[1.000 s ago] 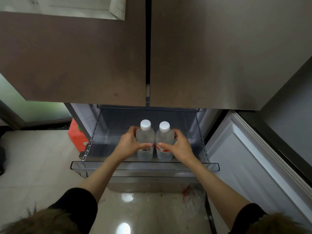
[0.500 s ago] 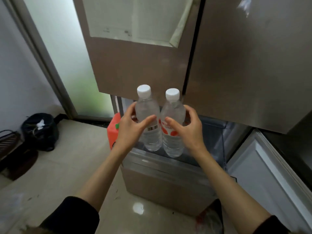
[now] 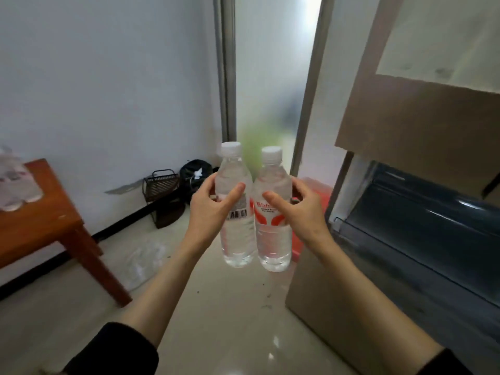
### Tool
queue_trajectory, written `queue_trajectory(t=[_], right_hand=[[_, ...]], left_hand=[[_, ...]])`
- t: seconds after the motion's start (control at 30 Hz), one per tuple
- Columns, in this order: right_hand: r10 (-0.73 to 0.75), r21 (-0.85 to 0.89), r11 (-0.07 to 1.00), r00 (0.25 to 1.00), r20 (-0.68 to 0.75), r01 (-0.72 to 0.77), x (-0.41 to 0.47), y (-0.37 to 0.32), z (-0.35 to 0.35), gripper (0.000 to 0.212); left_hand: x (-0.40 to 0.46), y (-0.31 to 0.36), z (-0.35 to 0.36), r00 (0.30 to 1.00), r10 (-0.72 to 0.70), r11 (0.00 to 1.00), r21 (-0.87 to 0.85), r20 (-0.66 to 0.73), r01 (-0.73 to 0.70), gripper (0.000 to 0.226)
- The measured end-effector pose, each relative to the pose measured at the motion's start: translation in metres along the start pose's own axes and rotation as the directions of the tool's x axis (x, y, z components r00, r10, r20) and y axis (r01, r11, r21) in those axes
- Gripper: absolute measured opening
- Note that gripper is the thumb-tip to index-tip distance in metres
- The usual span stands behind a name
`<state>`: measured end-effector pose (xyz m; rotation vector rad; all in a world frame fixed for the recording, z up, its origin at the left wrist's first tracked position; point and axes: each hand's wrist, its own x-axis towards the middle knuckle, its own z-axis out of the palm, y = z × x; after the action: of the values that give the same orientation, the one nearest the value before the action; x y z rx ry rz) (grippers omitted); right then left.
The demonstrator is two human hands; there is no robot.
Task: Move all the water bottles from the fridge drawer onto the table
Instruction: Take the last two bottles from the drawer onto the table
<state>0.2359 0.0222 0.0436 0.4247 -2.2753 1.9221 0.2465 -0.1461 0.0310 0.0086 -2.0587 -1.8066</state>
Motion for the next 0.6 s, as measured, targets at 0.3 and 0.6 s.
queue_trajectory(t=[0.3, 0.6], right_hand=[[-0.001, -0.102, 0.994, 0.946, 0.325, 0.036, 0.002, -0.005, 0.224, 0.039], [-0.019, -0.094, 0.991, 0.799, 0.601, 0.094, 0.047, -0.008, 0.418, 0.051]], left_hand=[[-0.021, -0.049, -0.234, 0.958, -0.089, 0.971, 0.192, -0.272, 0.144, 0.048], [-0.017, -0.093, -0.408, 0.839, -0.18, 0.915, 0.226, -0.513, 0.334, 0.052]])
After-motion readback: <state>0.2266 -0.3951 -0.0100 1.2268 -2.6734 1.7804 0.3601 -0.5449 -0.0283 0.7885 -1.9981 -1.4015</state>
